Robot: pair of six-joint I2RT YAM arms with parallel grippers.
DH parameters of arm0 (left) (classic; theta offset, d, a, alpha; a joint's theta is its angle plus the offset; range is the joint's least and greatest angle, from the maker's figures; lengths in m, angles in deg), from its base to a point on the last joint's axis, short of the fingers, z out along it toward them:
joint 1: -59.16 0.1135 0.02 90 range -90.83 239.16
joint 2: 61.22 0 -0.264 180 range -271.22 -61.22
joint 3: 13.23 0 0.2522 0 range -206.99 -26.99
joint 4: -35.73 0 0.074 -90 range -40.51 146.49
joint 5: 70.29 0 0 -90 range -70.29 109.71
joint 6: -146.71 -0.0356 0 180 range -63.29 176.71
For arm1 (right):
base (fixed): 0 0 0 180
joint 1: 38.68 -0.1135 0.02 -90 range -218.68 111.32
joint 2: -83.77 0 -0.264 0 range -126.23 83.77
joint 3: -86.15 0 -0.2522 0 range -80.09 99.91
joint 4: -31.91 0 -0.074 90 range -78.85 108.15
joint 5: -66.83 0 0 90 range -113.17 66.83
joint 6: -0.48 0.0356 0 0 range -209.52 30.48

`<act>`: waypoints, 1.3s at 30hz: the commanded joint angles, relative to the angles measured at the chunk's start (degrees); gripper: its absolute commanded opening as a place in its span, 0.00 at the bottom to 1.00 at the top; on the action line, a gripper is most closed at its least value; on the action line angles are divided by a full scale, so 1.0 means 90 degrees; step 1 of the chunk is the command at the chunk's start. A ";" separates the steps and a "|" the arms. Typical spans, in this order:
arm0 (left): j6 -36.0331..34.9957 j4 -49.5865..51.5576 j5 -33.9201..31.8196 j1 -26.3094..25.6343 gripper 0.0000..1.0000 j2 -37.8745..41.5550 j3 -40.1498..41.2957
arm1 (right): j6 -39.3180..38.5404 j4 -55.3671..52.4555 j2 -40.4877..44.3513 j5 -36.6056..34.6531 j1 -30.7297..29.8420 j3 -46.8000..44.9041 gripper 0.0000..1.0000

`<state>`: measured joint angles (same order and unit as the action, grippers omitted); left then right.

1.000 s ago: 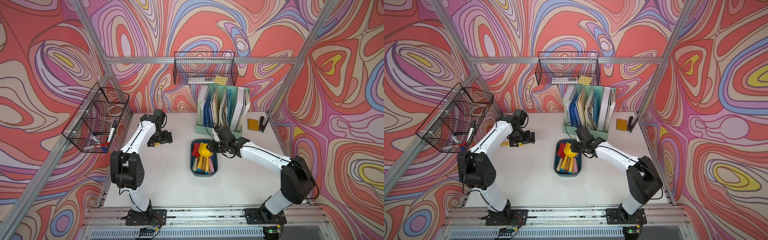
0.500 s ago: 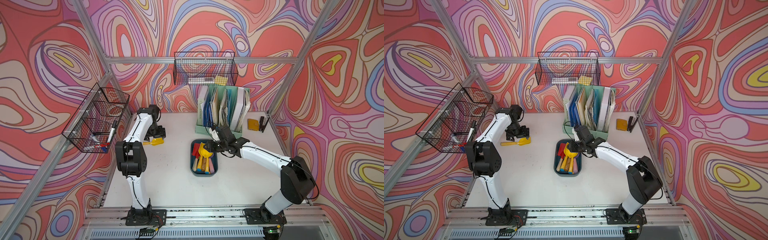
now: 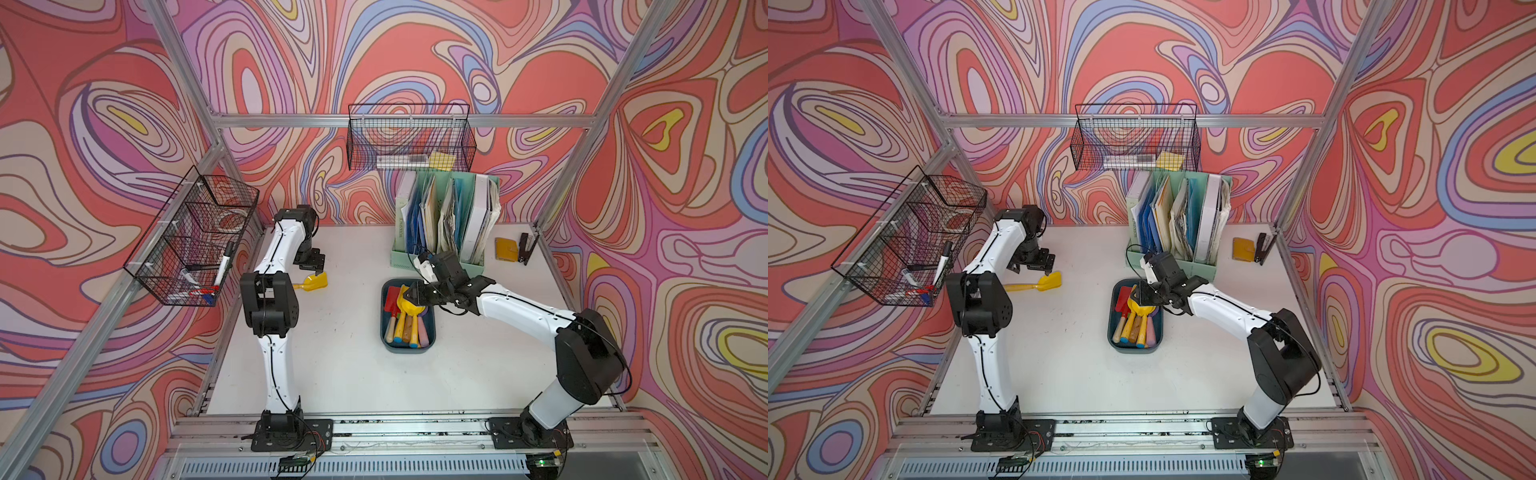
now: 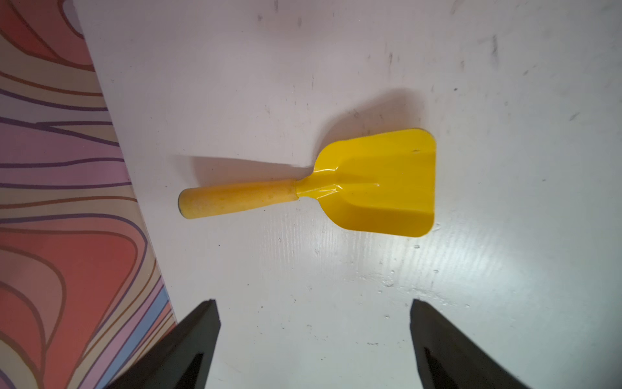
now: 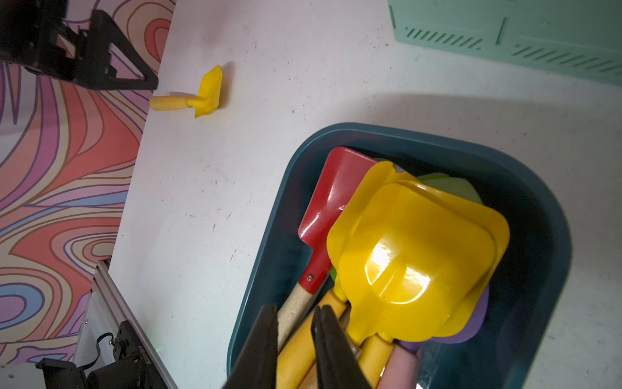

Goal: Put the shovel into the storage box
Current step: Pick up the shovel from the center of the board.

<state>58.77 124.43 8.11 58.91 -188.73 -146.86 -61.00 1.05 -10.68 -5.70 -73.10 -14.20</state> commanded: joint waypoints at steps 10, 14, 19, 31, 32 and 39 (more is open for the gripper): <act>-0.1938 -0.0449 -0.0420 0.0213 0.94 0.0272 0.0849 | -0.0053 0.0238 0.0001 0.0171 0.0014 -0.0306 0.21; -0.2177 -0.0619 -0.0704 0.0213 0.94 0.0339 0.1024 | -0.0062 0.0260 -0.0039 0.0239 0.0012 -0.0362 0.21; -0.2441 -0.0845 -0.0932 0.0213 0.93 0.0209 0.1013 | -0.0082 0.0209 -0.0130 0.0257 0.0015 -0.0358 0.21; -0.2717 -0.0772 -0.1038 0.0282 0.88 -0.0295 0.0948 | -0.0043 0.0162 -0.0444 0.0261 0.0014 -0.0242 0.21; -0.2736 -0.0795 -0.1046 0.0286 0.88 -0.0303 0.1008 | -0.0043 0.0157 -0.0475 0.0281 0.0015 -0.0223 0.21; -0.2738 -0.0841 -0.1013 0.0416 0.87 -0.0483 0.0998 | -0.0053 0.0143 -0.0500 0.0298 0.0012 -0.0221 0.21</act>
<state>35.01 116.69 -0.45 61.80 -190.93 -137.97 -60.98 2.19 -14.84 -3.36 -73.10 -16.67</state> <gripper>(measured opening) 0.875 0.207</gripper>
